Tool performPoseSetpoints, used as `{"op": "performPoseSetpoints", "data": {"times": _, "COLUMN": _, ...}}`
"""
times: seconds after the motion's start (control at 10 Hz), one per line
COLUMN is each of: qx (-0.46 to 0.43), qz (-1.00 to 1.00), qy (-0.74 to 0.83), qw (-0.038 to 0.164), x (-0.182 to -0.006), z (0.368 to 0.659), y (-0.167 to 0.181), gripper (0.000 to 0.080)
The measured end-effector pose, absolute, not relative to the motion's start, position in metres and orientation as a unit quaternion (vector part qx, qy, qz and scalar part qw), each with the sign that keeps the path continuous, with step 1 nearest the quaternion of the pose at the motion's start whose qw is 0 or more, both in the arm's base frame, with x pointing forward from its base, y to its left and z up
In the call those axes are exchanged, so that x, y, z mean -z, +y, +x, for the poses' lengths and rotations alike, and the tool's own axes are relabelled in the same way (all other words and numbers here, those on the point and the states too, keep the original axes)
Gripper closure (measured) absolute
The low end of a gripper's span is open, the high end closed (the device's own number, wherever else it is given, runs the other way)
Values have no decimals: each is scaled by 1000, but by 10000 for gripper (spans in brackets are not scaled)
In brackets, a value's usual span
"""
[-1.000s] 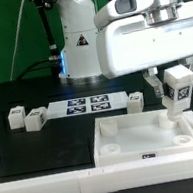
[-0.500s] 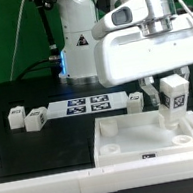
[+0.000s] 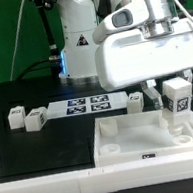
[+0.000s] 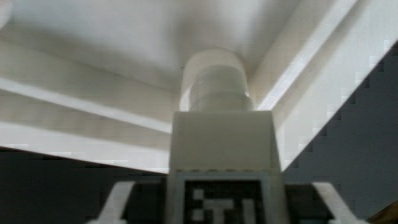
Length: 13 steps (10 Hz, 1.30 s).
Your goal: Assemble one leg
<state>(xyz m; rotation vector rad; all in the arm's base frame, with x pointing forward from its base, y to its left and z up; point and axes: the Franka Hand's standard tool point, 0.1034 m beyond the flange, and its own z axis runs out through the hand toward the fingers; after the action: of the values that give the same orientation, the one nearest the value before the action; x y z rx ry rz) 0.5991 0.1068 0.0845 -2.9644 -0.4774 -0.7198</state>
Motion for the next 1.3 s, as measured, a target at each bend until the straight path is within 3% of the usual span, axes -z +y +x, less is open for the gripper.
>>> {"op": "performPoseSetpoints", "data": {"times": 1.3, "qx": 269, "qz": -950, "qy": -155, "qw": 25, "x": -60, "z": 605, "y": 107, "gripper": 512}}
